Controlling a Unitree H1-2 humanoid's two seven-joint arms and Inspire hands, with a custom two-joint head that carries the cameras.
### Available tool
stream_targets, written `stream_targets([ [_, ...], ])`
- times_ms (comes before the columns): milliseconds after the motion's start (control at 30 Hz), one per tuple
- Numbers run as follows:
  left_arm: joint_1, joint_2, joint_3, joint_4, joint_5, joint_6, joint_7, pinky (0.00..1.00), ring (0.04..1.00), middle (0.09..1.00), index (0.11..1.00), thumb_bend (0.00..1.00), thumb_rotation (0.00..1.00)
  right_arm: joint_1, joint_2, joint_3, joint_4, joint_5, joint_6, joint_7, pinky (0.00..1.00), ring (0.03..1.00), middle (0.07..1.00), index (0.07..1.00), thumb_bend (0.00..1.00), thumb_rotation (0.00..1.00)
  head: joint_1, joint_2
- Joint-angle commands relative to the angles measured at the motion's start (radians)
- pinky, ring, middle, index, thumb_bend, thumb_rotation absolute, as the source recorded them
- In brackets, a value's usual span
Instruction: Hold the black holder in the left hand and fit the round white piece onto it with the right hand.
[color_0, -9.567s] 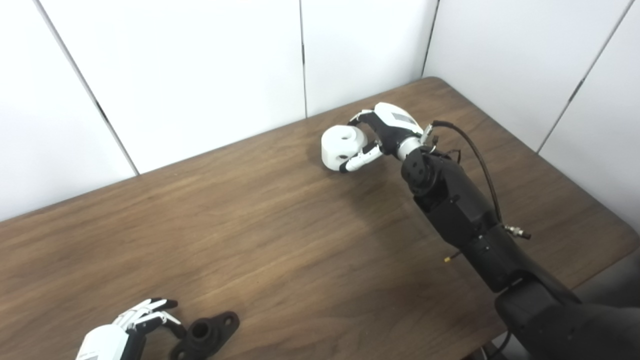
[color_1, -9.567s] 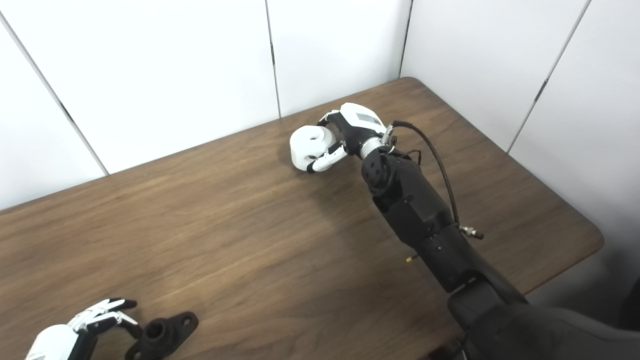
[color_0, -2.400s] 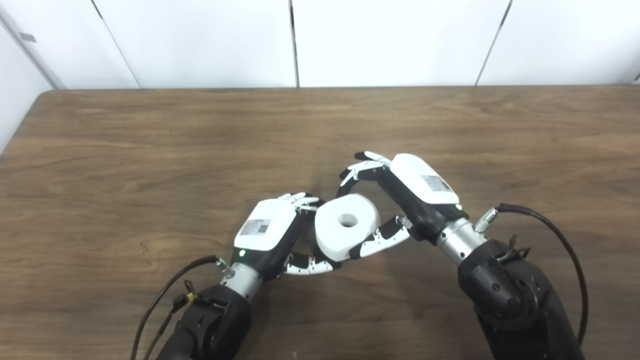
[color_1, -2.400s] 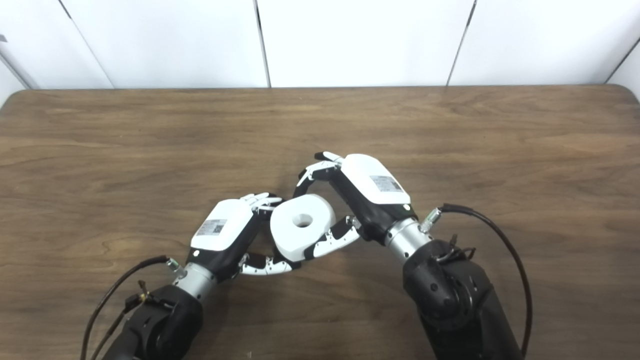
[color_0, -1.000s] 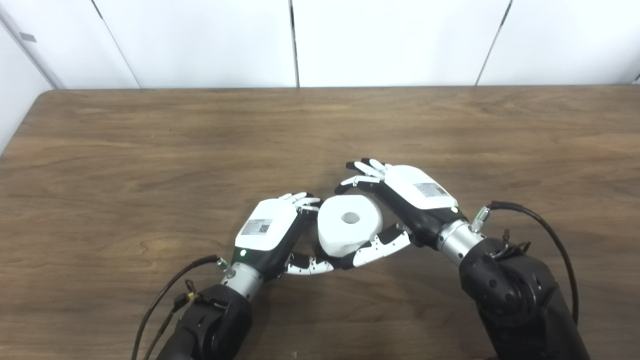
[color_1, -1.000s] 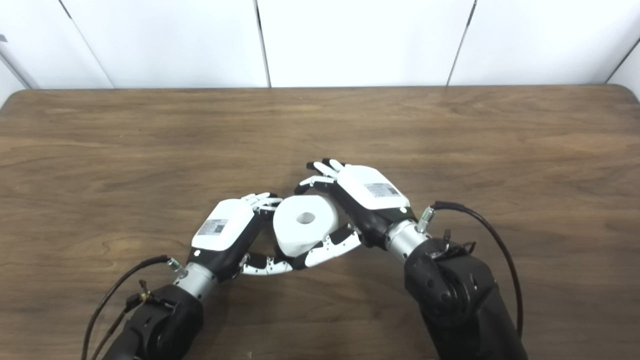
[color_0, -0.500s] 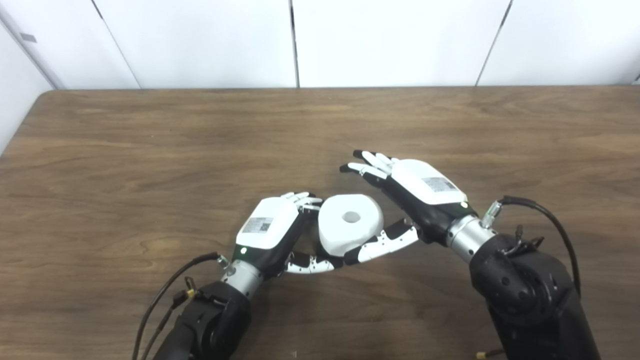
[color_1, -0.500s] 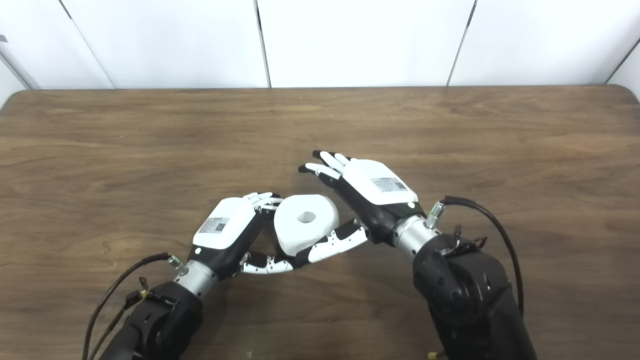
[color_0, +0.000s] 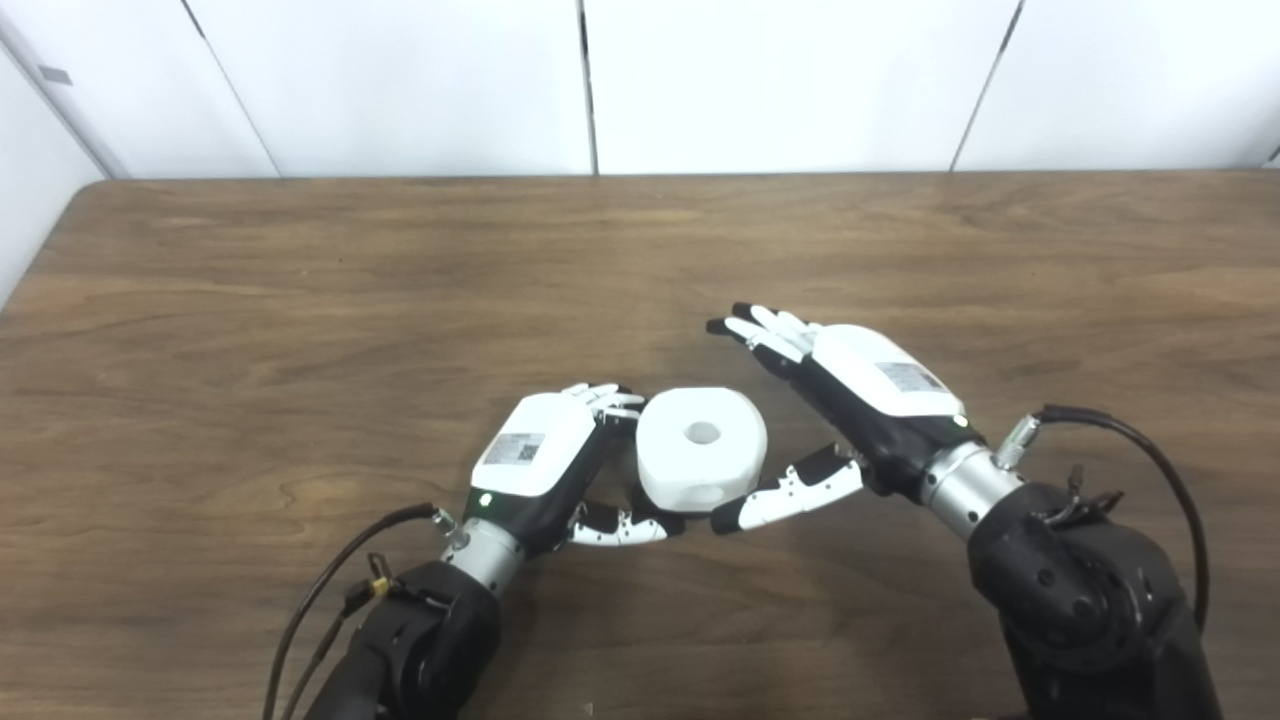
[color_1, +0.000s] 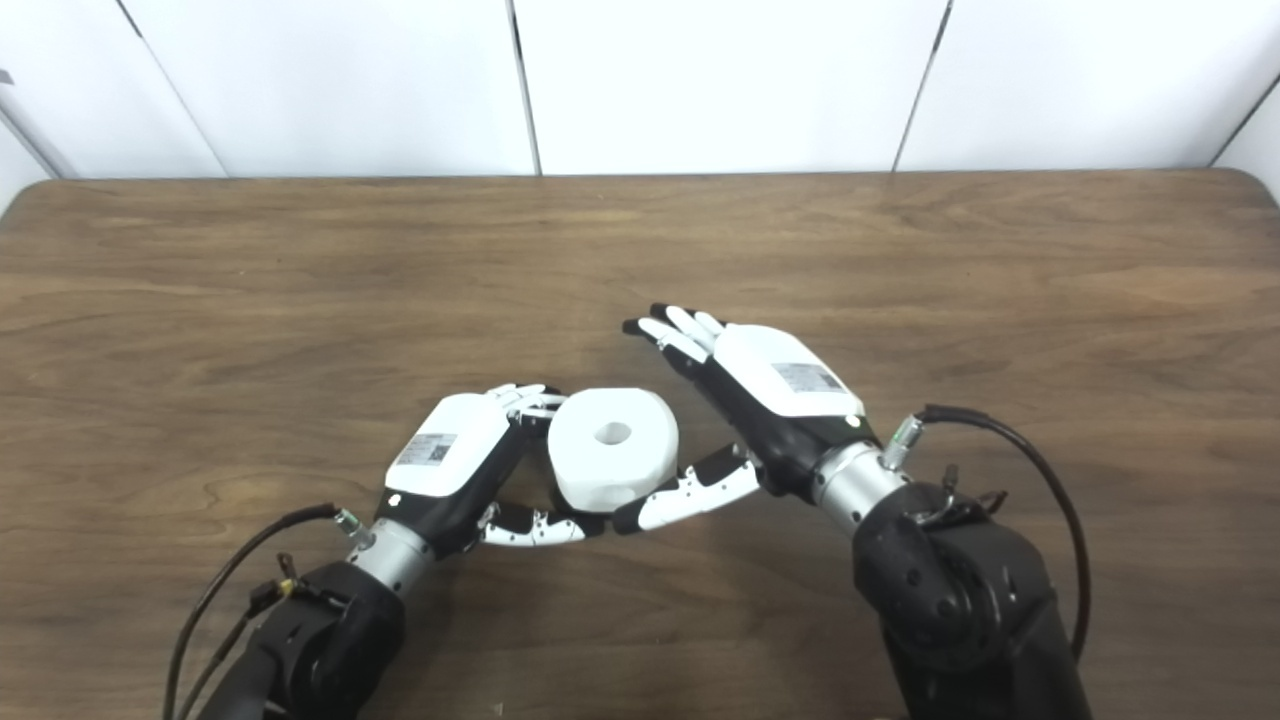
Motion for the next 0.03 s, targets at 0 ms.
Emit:
stream_targets([
  [0, 0.007, -0.011, 0.021, 0.012, -0.063, 0.060, -0.066, 0.89, 0.885, 0.831, 0.692, 0.83, 0.13, -0.024, -0.001, -0.013, -0.027, 0.010, -0.018, -0.023, 1.00, 1.000, 1.000, 0.938, 1.00, 0.52, 0.001, 0.001],
])
